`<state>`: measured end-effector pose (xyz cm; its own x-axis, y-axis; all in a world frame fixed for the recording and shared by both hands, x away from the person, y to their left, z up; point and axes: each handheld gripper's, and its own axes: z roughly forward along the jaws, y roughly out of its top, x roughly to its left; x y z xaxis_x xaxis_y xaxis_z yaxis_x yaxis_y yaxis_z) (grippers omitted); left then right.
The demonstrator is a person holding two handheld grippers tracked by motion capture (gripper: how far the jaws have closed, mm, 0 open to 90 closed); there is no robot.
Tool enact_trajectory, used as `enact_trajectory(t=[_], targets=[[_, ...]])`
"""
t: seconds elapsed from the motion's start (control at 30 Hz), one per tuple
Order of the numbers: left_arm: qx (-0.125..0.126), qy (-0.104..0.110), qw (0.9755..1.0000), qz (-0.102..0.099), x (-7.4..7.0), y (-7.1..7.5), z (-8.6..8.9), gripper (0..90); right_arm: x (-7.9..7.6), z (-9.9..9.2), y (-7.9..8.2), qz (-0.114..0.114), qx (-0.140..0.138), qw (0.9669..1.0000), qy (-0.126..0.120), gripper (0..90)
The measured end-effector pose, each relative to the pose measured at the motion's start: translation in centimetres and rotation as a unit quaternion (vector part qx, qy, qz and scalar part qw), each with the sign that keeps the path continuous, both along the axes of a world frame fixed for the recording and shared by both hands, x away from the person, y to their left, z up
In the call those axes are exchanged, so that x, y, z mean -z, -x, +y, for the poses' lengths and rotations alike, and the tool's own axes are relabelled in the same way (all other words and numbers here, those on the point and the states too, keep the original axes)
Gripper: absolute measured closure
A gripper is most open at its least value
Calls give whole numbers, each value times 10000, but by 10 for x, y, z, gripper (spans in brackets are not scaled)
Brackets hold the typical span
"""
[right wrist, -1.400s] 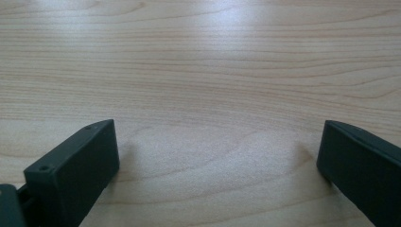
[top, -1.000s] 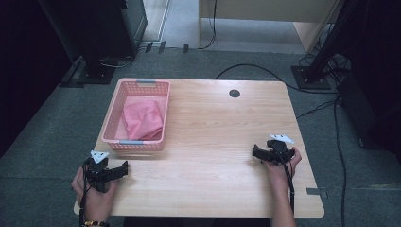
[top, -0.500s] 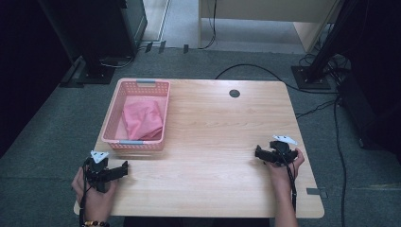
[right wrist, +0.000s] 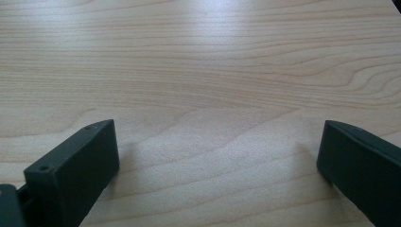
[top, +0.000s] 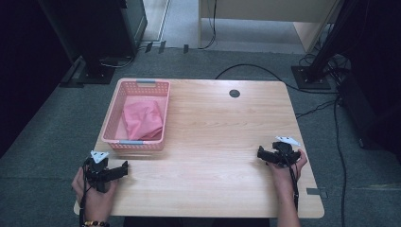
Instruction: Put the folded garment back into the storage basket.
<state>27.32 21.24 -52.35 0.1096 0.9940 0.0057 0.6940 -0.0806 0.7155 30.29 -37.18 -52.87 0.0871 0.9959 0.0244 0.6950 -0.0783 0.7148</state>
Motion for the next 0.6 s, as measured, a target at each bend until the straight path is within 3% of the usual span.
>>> enact_trajectory(t=[0.6], targets=[[0, 0, 10000, 0, 0, 0, 0, 0, 0, -8, 5, 4, 73, 10000, 6, 0]])
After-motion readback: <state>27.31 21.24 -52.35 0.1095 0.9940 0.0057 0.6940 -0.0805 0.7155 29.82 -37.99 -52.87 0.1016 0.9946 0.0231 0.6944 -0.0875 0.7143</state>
